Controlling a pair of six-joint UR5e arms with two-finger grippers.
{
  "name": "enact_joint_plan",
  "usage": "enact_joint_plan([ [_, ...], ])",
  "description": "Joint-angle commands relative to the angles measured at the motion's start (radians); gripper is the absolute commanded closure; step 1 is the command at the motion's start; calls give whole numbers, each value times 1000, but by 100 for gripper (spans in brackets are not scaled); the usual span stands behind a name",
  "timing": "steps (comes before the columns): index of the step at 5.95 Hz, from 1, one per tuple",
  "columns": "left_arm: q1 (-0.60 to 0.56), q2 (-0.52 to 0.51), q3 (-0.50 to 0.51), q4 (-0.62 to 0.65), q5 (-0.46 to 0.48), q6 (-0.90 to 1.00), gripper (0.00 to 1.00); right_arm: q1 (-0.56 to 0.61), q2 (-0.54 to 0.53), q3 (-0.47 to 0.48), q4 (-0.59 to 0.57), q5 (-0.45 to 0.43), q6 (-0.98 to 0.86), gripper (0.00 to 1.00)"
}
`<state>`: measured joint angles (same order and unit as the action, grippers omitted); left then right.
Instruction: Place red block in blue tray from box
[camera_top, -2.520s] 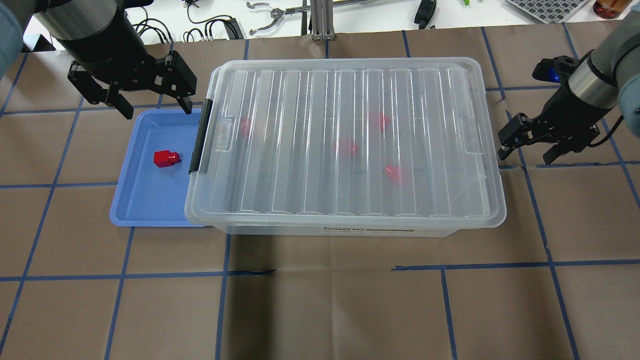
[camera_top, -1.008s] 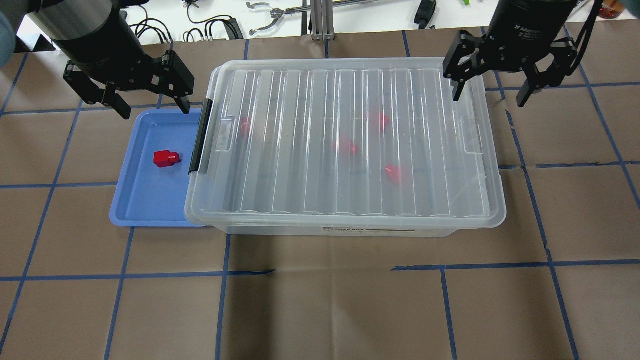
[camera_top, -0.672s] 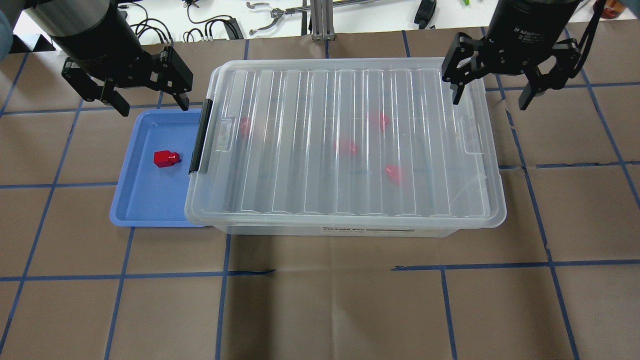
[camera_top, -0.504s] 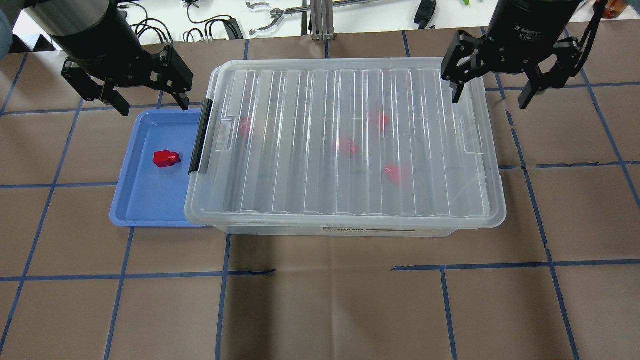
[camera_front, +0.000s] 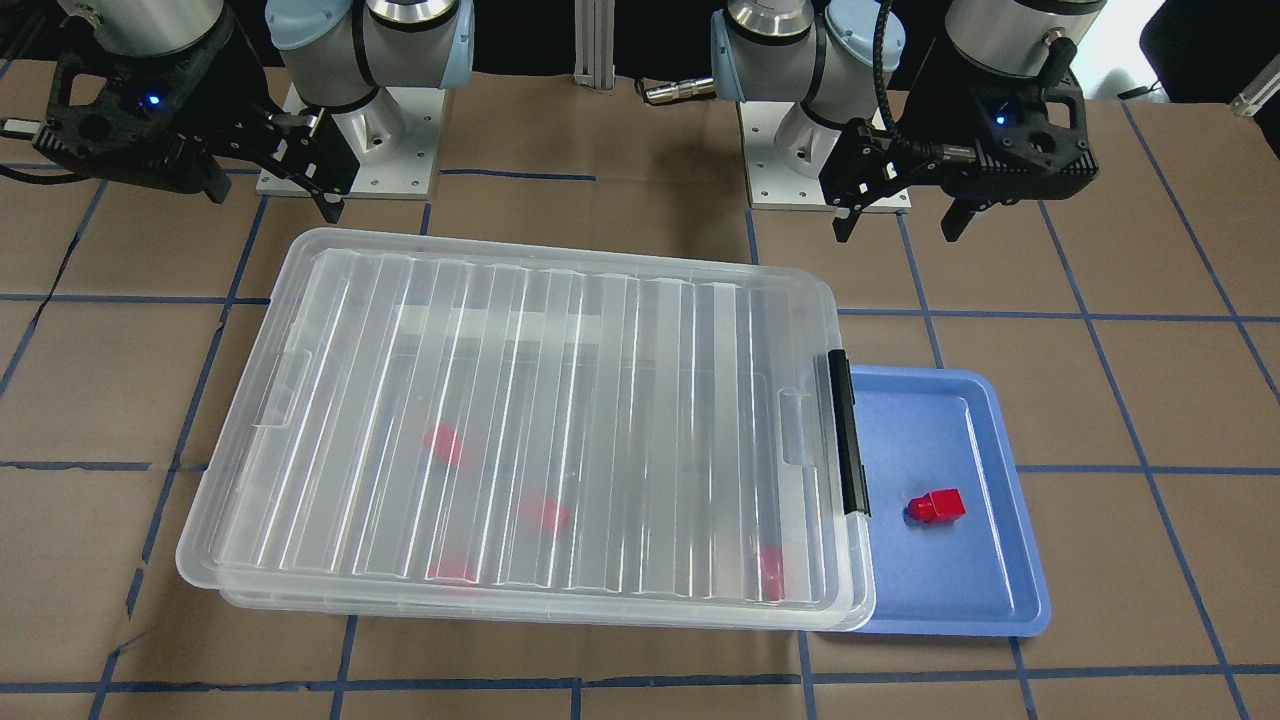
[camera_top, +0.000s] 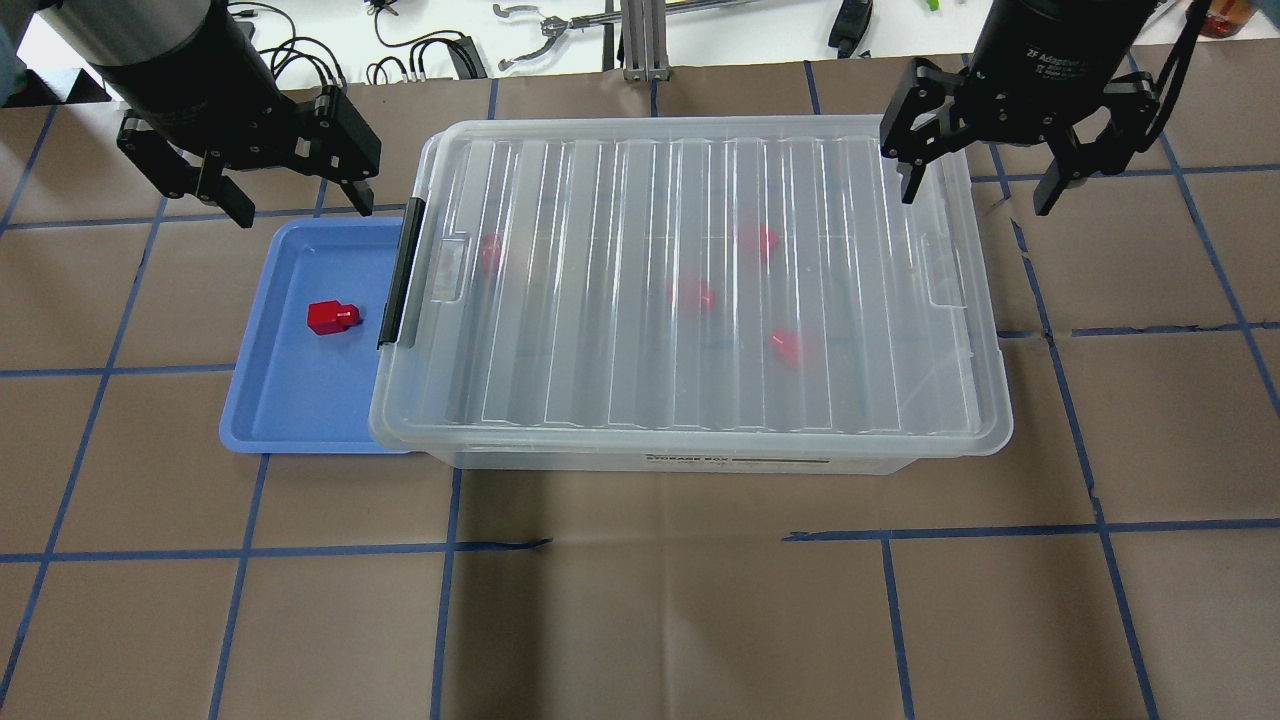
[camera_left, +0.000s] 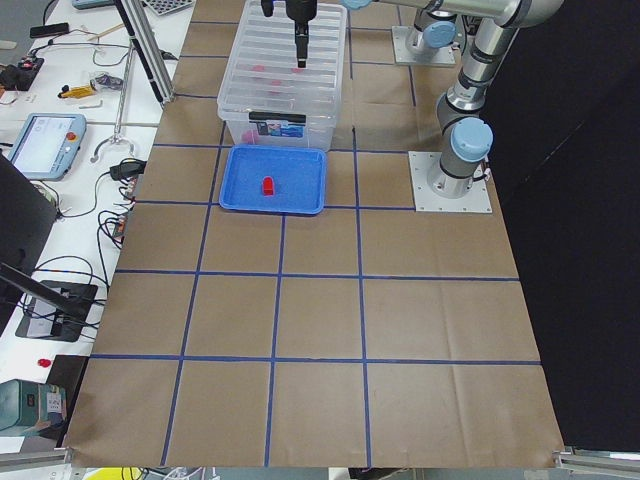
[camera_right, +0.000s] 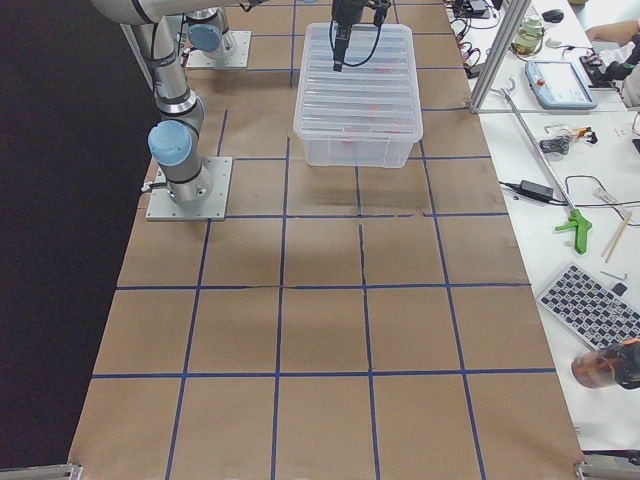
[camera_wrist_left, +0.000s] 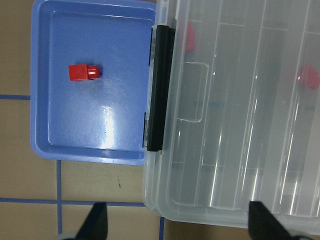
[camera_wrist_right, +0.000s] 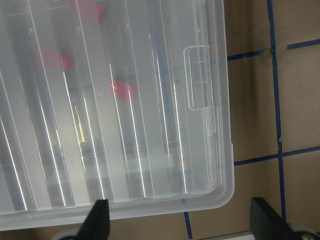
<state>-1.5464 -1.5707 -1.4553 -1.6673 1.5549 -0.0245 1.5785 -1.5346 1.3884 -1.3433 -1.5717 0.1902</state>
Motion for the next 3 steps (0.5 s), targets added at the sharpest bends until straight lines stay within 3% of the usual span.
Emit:
enact_joint_plan([
  [1, 0, -3, 4, -2, -1, 0, 1, 0, 1, 1, 0, 1, 0, 0],
  [3, 0, -5, 4, -2, -1, 0, 1, 0, 1, 4, 3, 1, -2, 0],
])
